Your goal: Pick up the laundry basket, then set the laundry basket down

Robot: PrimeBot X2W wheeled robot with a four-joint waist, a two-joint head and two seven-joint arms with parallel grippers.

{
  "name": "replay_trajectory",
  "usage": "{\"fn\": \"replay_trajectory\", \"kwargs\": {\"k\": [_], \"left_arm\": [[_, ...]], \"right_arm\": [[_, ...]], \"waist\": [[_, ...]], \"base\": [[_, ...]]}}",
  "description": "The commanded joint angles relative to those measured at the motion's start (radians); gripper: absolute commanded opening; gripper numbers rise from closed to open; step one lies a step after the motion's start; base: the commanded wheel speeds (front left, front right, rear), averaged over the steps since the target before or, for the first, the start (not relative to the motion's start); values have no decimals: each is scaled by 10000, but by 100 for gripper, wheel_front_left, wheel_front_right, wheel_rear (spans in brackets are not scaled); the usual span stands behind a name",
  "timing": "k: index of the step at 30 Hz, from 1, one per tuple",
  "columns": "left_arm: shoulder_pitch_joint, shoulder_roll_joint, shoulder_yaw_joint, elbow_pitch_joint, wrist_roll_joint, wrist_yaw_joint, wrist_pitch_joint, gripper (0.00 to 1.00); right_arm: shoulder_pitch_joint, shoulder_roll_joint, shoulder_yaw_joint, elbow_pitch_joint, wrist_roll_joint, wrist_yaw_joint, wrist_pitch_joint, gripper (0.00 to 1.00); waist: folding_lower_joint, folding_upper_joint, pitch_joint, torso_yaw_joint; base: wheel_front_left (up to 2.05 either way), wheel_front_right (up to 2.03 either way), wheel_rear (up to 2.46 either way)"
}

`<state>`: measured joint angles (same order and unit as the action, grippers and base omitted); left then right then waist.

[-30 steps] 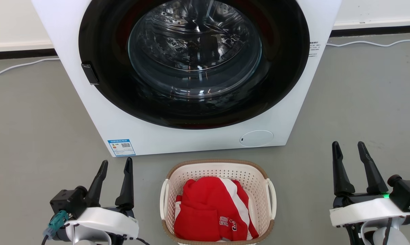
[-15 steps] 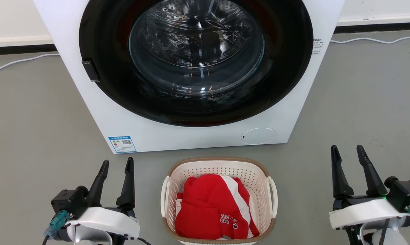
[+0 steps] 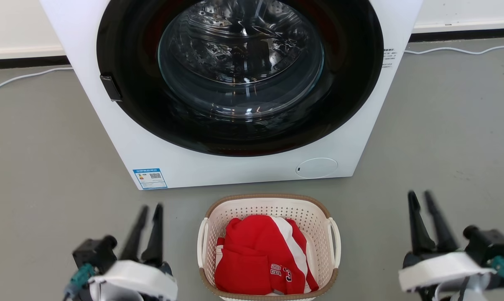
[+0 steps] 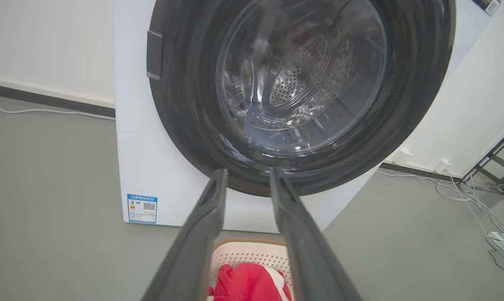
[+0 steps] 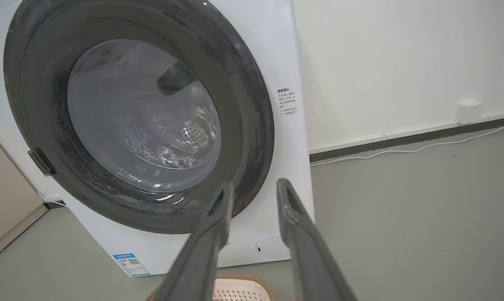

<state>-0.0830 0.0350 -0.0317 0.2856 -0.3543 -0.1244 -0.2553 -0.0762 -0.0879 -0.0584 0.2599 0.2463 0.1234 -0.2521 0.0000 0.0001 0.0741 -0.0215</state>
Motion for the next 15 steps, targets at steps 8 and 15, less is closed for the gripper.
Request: {"fn": "replay_trajectory", "kwargs": {"k": [8, 15], "left_arm": [[125, -11, 33, 144, -633, -3, 170, 0], [96, 10, 101, 125, -1347, -7, 365, 0]], "right_arm": [[101, 91, -31, 168, 672, 4, 206, 0], [76, 108, -57, 154, 1435, 8, 405, 0]], "waist": [[21, -1, -55, 11], [1, -1, -77, 23]], "base": [[0, 0, 0], [0, 0, 0]]}}
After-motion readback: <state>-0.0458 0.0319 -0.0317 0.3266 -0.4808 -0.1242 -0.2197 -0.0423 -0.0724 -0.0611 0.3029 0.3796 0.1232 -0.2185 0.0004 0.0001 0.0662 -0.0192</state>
